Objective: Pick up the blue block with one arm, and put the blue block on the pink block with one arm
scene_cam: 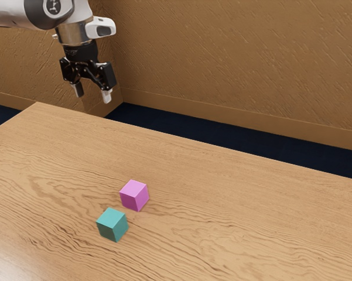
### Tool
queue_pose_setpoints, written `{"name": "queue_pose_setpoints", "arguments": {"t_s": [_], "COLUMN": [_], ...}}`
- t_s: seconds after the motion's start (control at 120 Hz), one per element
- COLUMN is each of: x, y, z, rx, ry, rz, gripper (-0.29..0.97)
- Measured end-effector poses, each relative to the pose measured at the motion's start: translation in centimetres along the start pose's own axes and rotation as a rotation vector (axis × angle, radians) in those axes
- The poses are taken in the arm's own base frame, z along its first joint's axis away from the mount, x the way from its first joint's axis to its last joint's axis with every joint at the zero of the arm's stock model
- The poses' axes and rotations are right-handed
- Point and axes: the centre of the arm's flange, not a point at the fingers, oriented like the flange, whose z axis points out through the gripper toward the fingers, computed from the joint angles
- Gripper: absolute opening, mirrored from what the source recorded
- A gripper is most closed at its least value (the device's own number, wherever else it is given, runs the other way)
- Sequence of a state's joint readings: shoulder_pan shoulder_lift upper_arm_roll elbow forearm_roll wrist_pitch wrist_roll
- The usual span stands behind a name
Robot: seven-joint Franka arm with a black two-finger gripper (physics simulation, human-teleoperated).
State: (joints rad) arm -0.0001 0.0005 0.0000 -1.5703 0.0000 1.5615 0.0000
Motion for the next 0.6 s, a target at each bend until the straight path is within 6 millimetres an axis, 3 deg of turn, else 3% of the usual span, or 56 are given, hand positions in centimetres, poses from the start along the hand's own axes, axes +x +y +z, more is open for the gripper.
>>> {"name": "queue_pose_setpoints", "arguments": {"t_s": [0.058,0.117,0.333,0.458,0.475,0.508,0.533,0.567,0.6], "x": [-1.1,-1.8,-2.6,-2.8,-2.9,-4.7,-6.0,-6.9,-7.4], "y": [0.0,-0.3,-4.2,-4.9,-4.9,-4.5,-3.7,-1.6,1.8], "z": [-3.6,-5.1,-5.5,-5.5,-6.7,-12.9,-16.0,-18.1,-18.9], "rx": [0.0,0.0,0.001,0.0,0.005,0.034,0.061,0.102,0.134], "ry": [0.052,0.063,0.035,0.027,0.048,0.157,0.208,0.234,0.239], "rz": [0.004,0.004,-0.052,-0.057,-0.055,-0.049,-0.036,0.004,0.07], "gripper": [0.68,0.68,0.68,0.68,0.68,0.68,0.68,0.68,0.68]}}
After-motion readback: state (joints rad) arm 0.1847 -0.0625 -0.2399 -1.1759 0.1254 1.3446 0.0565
